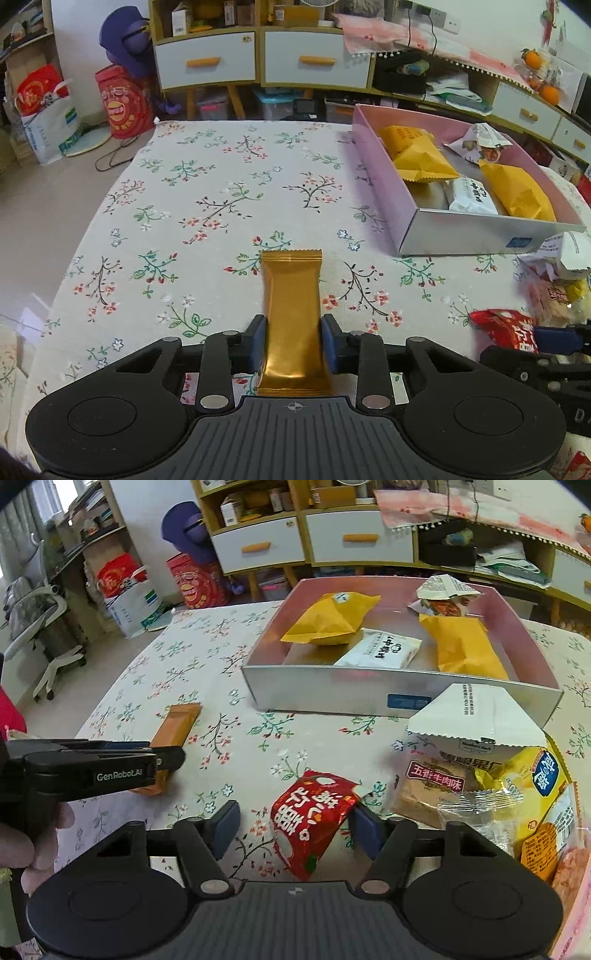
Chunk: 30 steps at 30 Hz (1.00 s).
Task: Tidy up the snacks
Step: 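Carry the gold bar toward the box while the right tool grasps the red candy bag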
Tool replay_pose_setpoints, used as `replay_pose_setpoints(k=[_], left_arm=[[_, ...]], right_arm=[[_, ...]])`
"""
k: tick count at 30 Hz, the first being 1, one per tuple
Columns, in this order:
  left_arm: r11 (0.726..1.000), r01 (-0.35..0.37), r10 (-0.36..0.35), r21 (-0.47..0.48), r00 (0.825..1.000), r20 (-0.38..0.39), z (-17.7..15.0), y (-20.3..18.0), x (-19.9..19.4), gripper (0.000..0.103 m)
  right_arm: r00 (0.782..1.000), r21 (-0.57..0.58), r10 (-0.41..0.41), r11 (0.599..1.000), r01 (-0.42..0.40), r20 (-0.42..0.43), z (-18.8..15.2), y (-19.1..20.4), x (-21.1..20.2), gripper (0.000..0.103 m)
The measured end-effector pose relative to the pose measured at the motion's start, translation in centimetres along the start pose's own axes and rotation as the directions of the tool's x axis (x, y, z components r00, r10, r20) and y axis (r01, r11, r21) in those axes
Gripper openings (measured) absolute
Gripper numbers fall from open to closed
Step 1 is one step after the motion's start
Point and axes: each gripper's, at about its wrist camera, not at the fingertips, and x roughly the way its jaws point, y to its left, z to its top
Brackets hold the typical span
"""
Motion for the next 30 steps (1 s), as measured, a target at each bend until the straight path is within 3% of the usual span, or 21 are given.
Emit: replay_pose_setpoints(k=[1, 3, 17, 23, 30], left_arm=[[1.0, 0.001, -0.001, -0.004, 1.0, -0.002, 0.0, 0.0, 0.0, 0.028], [1.0, 0.012, -0.012, -0.018, 1.0, -0.008, 0.2, 0.2, -0.1, 0.028], [0.993, 0.089, -0.088, -0.083, 0.996, 0.012, 1.4, 1.2, -2.0, 0.028], [0.99, 0.118, -0.114, -0.073, 0.992, 0.049, 2.7, 0.1, -3.2, 0.028], [0.985, 0.169, -0.166, -0.025, 0.982, 0.09, 4.8, -2.5, -4.2, 0.028]], right_arm=[[1.0, 0.001, -0.007, 1.0, 0.007, 0.0, 0.0, -0.1, 0.0, 0.017], [1.0, 0.008, 0.005, 1.0, -0.005, -0.005, 0.1, -0.2, 0.0, 0.009], [0.997, 0.013, 0.08, 0.997, -0.08, 0.023, 1.5, -0.5, -1.9, 0.006], [0.992, 0.036, 0.099, 0.994, -0.102, 0.083, 2.9, -1.0, -3.6, 0.006], [0.985, 0.093, 0.067, 0.992, -0.082, 0.161, 5.7, -3.0, -4.9, 0.006]])
